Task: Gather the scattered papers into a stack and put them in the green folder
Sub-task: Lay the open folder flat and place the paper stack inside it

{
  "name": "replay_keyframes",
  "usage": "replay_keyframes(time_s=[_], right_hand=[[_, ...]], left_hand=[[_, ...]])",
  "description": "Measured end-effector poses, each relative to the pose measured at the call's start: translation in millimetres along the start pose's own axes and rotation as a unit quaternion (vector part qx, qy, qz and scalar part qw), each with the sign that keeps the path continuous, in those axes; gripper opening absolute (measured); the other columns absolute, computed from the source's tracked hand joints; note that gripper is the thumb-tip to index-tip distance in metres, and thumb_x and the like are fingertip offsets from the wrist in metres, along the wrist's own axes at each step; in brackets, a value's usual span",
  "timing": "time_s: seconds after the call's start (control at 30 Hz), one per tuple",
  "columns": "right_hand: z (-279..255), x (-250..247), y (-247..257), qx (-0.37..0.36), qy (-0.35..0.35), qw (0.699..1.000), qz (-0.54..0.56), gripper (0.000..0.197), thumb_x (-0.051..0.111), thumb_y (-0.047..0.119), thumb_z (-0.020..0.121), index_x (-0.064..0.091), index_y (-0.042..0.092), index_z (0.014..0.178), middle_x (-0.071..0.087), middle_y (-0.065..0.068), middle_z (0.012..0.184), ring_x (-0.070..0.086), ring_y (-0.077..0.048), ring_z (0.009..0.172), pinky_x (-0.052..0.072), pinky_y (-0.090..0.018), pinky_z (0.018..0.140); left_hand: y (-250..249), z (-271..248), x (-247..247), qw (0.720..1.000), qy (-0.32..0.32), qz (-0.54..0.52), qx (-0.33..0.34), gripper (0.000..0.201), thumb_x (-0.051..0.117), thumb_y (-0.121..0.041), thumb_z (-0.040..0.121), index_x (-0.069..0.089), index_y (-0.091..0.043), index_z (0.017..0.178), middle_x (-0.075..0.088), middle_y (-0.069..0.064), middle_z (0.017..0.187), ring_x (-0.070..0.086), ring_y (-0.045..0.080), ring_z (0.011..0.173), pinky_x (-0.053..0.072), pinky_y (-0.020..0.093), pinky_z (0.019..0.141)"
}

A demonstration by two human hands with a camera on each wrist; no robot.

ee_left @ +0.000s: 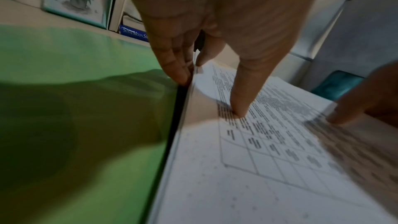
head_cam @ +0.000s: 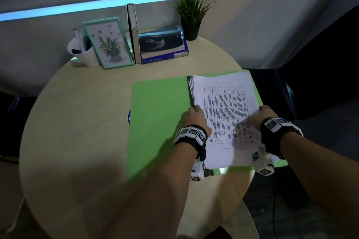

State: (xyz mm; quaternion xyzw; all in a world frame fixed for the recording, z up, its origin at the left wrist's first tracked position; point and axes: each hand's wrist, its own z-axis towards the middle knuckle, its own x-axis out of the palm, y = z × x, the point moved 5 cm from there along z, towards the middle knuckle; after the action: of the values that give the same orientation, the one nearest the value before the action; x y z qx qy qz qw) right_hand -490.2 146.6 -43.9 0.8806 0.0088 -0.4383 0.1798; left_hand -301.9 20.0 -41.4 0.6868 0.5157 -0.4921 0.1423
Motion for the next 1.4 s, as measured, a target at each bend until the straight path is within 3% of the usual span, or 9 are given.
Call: replay_keyframes(time_s=[0.1, 0.2, 0.4, 0.53, 0.63, 0.77, 1.0, 1.23, 1.4], right_hand=[[-2, -3, 0, 0.006, -0.002, 1.000, -0.026, 0.011, 0.063, 0.009, 0.084, 0.060, 0.001, 0.092, 0.051, -0.009, 0.067, 0.050, -0.021, 0.056, 0.050, -0.032, 0.070], [0, 1, -1, 0.009, -0.006, 0.999, -0.050, 0.016, 0.067, 0.015, 0.079, 0.059, 0.004, 0.072, 0.064, -0.015, 0.077, 0.059, -0.026, 0.062, 0.056, -0.034, 0.069], [8, 10, -12, 0.066, -0.022, 0.990, -0.120, 0.060, 0.069, 0.043, 0.073, 0.053, 0.005, 0.117, 0.047, -0.022, 0.127, 0.050, -0.039, 0.109, 0.044, -0.044, 0.097], [9, 4, -24, 0.076, -0.053, 0.990, -0.108, 0.103, 0.074, 0.064, 0.062, 0.032, 0.009, 0.138, 0.030, -0.024, 0.142, 0.032, -0.042, 0.129, 0.030, -0.051, 0.105], [11, 12, -34, 0.099, 0.014, 0.995, -0.015, 0.112, 0.077, 0.063, 0.063, 0.024, 0.007, 0.145, 0.041, -0.025, 0.139, 0.058, -0.041, 0.101, 0.051, -0.048, 0.079], [7, 25, -33, 0.089, 0.040, 0.995, 0.027, 0.101, 0.076, 0.060, 0.067, 0.039, -0.001, 0.139, 0.062, -0.026, 0.112, 0.059, -0.031, 0.061, 0.040, -0.029, 0.045], [-5, 40, -19, 0.086, 0.032, 0.996, -0.011, 0.099, 0.074, 0.059, 0.071, 0.039, -0.003, 0.139, 0.061, -0.024, 0.118, 0.064, -0.036, 0.087, 0.051, -0.038, 0.064], [-51, 64, 14, 0.084, 0.026, 0.990, -0.110, 0.096, 0.061, 0.055, 0.086, 0.010, 0.009, 0.153, 0.007, -0.019, 0.158, 0.020, -0.039, 0.142, 0.030, -0.053, 0.109], [-91, 112, 58, -0.005, 0.059, 0.982, -0.182, 0.063, 0.054, 0.035, 0.095, 0.030, 0.009, 0.147, 0.026, -0.022, 0.148, 0.031, -0.042, 0.134, 0.037, -0.052, 0.104]], left_hand=[[-6, 1, 0, 1.000, 0.000, -0.004, 0.007, 0.088, 0.071, -0.030, 0.083, 0.019, -0.003, 0.149, 0.034, 0.013, 0.140, 0.042, 0.029, 0.125, 0.044, 0.034, 0.095], [-5, 1, 3, 0.999, -0.012, 0.029, 0.029, 0.075, 0.061, -0.037, 0.086, 0.028, -0.006, 0.146, 0.035, 0.010, 0.140, 0.040, 0.028, 0.125, 0.041, 0.039, 0.098], [10, -1, 8, 0.995, -0.039, 0.076, 0.051, 0.078, 0.051, -0.049, 0.089, 0.018, -0.016, 0.151, 0.015, 0.008, 0.157, 0.020, 0.030, 0.141, 0.024, 0.046, 0.112], [89, -13, -8, 0.968, -0.111, -0.080, -0.209, 0.090, 0.059, -0.054, 0.082, 0.012, -0.020, 0.150, 0.006, 0.009, 0.160, 0.012, 0.032, 0.145, 0.021, 0.053, 0.113], [152, -38, -15, 0.913, -0.095, -0.136, -0.372, 0.123, 0.067, -0.069, 0.068, -0.002, -0.012, 0.152, -0.002, 0.020, 0.158, 0.004, 0.039, 0.145, 0.016, 0.057, 0.114], [182, -45, -21, 0.904, -0.104, -0.143, -0.388, 0.138, 0.077, -0.070, 0.055, -0.003, -0.009, 0.151, 0.016, 0.021, 0.154, 0.021, 0.042, 0.141, 0.028, 0.057, 0.110], [201, -57, -27, 0.915, 0.094, -0.093, -0.381, 0.115, 0.052, -0.084, 0.066, 0.030, -0.006, 0.147, 0.027, 0.020, 0.153, 0.033, 0.038, 0.137, 0.026, 0.053, 0.112], [263, -67, -55, 0.903, -0.021, -0.110, -0.416, 0.119, 0.076, -0.063, 0.064, 0.018, 0.000, 0.147, 0.030, 0.024, 0.150, 0.036, 0.039, 0.134, 0.031, 0.052, 0.109], [303, -83, -93, 0.888, -0.130, -0.149, -0.415, 0.130, 0.087, -0.050, 0.059, 0.005, -0.004, 0.149, 0.031, 0.025, 0.148, 0.037, 0.046, 0.132, 0.033, 0.061, 0.105]])
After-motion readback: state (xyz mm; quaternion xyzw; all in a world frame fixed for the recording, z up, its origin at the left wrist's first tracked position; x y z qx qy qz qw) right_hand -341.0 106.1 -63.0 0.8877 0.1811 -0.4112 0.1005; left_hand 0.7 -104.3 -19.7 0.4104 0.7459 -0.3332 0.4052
